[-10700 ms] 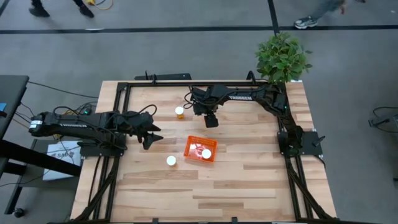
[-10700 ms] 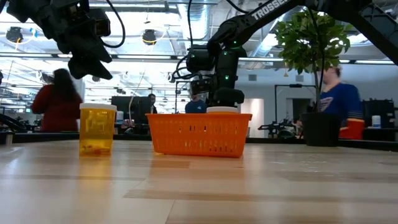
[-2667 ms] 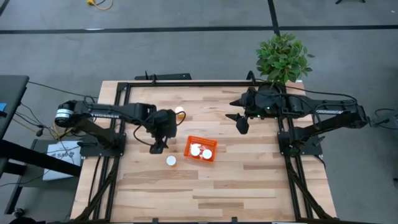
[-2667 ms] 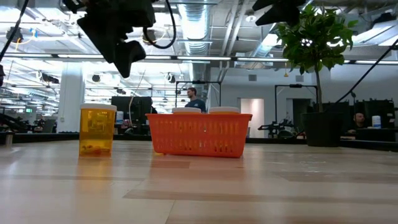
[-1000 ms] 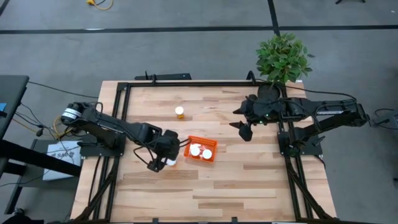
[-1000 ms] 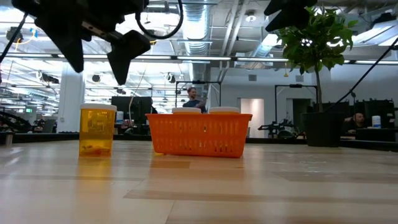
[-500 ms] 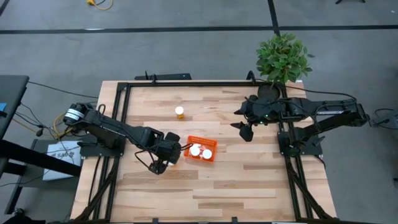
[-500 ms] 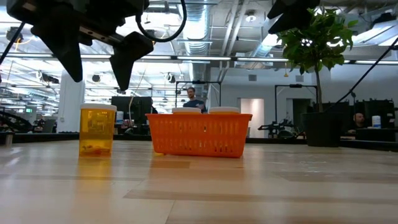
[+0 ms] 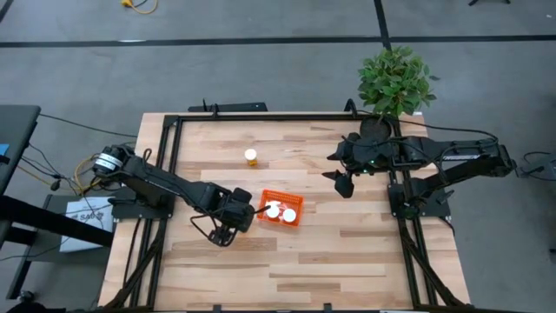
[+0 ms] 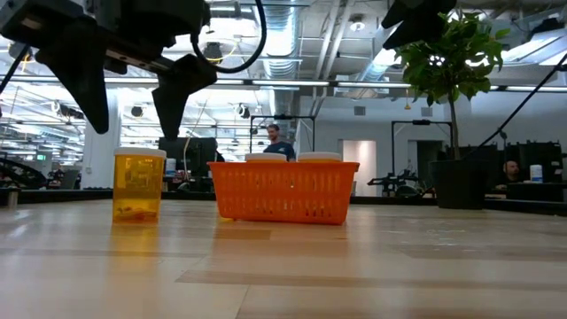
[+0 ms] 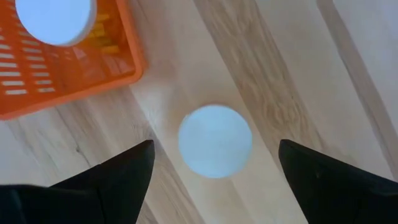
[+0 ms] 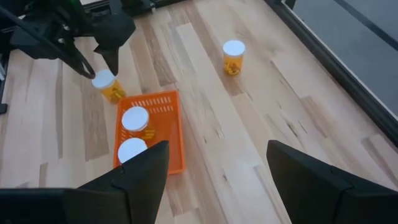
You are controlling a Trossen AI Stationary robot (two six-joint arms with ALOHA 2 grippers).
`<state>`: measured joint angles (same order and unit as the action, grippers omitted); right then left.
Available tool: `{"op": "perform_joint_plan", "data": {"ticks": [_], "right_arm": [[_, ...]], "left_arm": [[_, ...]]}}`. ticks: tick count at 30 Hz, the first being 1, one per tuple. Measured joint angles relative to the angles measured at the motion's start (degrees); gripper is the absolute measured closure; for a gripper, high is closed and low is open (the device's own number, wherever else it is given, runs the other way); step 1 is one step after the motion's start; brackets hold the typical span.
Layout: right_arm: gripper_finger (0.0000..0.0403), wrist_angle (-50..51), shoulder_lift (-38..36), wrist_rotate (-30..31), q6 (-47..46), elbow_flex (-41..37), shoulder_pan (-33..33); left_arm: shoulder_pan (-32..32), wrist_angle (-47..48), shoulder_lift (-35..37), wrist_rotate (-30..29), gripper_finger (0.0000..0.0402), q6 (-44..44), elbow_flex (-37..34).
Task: Pick and place pill bottles into a basket
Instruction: Put the bottom orange pill bottle into the orange bin
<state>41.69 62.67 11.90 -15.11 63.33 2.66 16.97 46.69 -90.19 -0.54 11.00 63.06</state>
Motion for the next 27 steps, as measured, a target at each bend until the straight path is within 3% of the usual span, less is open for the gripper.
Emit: {"op": "perform_joint_plan", "data": {"ticks": [27], "right_arm": [[0.0137, -0.09, 0.0, 0.17, 0.02, 0.0, 0.0]], "left_arm": [[-1.01, -5.12, -0.6, 0.01, 0.0067, 2.16, -3.62]]}}
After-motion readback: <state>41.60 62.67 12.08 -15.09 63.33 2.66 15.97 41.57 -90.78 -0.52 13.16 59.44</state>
